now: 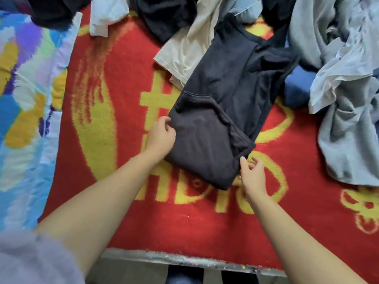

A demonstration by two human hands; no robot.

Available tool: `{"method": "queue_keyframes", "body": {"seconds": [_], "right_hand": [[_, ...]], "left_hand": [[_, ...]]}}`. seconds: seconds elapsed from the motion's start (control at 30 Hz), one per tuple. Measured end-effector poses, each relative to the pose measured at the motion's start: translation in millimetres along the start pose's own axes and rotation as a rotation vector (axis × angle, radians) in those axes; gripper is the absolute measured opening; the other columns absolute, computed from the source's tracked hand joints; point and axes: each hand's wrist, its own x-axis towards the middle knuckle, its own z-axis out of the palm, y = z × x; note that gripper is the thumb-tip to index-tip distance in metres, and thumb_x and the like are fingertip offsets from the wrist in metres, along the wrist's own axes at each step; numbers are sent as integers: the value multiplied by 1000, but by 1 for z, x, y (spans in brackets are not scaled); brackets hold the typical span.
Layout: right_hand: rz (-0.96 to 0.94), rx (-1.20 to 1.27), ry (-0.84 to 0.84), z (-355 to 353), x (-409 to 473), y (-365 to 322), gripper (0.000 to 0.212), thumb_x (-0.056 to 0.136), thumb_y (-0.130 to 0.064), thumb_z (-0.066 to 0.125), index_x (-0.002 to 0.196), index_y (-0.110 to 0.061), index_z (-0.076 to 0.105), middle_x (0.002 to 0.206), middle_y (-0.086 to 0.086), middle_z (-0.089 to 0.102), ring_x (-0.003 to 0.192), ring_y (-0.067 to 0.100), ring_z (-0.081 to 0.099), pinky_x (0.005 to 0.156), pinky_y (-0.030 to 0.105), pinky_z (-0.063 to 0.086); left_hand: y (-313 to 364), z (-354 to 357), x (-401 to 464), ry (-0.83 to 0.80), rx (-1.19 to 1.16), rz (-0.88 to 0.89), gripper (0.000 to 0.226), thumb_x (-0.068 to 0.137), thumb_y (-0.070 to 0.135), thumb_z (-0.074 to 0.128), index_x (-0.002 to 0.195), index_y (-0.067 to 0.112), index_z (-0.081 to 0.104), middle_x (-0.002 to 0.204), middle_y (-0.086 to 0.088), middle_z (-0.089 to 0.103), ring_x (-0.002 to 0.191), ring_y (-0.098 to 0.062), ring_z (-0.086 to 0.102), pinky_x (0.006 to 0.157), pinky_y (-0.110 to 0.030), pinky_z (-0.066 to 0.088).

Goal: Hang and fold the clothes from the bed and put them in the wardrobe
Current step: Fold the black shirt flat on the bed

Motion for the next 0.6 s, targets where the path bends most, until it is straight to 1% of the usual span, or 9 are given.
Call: {"method": "queue_keyframes", "body": {"seconds": [0.07,0.1,0.13,0.17,0.2,0.27,0.33,0.47,0.6], "right_hand": [[-286,-224,81,-8,-15,0,60,93,-26,58,144,-8,33,139,13,45,122,26,47,106,39,37],[-480,-359,51,-8,-26,0,65,90,-22,62,146,-6,32,144,15,39,132,29,39,111,40,32],[-666,-531,-15,-3,-37,1,72,86,-21,66,147,-4,31,149,17,34,140,33,30,115,44,27],[-814,-730,-97,5,-44,4,80,83,-24,69,149,-5,28,154,19,26,144,36,21,115,49,22],[-894,-928,-186,14,-50,7,87,82,-30,69,152,-10,21,158,19,15,146,39,10,115,54,17],[-859,-1214,-286,32,-52,5,92,87,-34,61,154,-21,-1,159,17,-10,145,41,-11,114,62,3],[-741,-1316,-275,41,-36,-3,89,93,-23,51,151,-28,-16,158,13,-21,143,42,-19,111,64,-6],[-626,-1400,-370,41,-17,-26,88,92,-6,46,151,-32,-15,159,10,-20,144,43,-15,113,65,1],[-585,-1373,-687,9,-16,-50,79,91,2,37,153,-38,6,162,6,1,146,39,6,115,55,15]], "left_hand": [[-26,1,-9,-78,531,571,68,80,10,53,146,13,35,143,-11,42,132,-30,40,106,-43,32],[-37,-1,-12,-208,773,771,82,76,13,54,151,18,22,156,-10,23,144,-30,21,114,-48,19],[-45,-1,-12,-351,990,876,92,76,17,53,154,23,4,161,-8,0,148,-28,-1,117,-52,5],[-52,0,-10,-448,1161,903,97,79,17,51,151,26,-13,158,-6,-17,146,-26,-16,117,-53,-4],[-58,2,-7,-480,1256,888,98,82,14,48,146,28,-25,156,-6,-26,144,-25,-23,116,-52,-8],[-57,5,3,-426,1305,831,87,92,9,38,141,27,-31,157,-7,-25,145,-25,-20,116,-48,-7],[-53,9,14,-359,1328,840,72,99,13,28,145,25,-26,159,-6,-19,147,-25,-13,117,-46,-2],[-45,12,20,-404,1387,787,65,101,9,28,152,19,-12,160,-7,-11,148,-28,-6,119,-41,5],[-16,16,-9,-579,1363,648,64,96,-3,31,152,10,4,160,-14,1,146,-34,7,115,-41,20]]}}
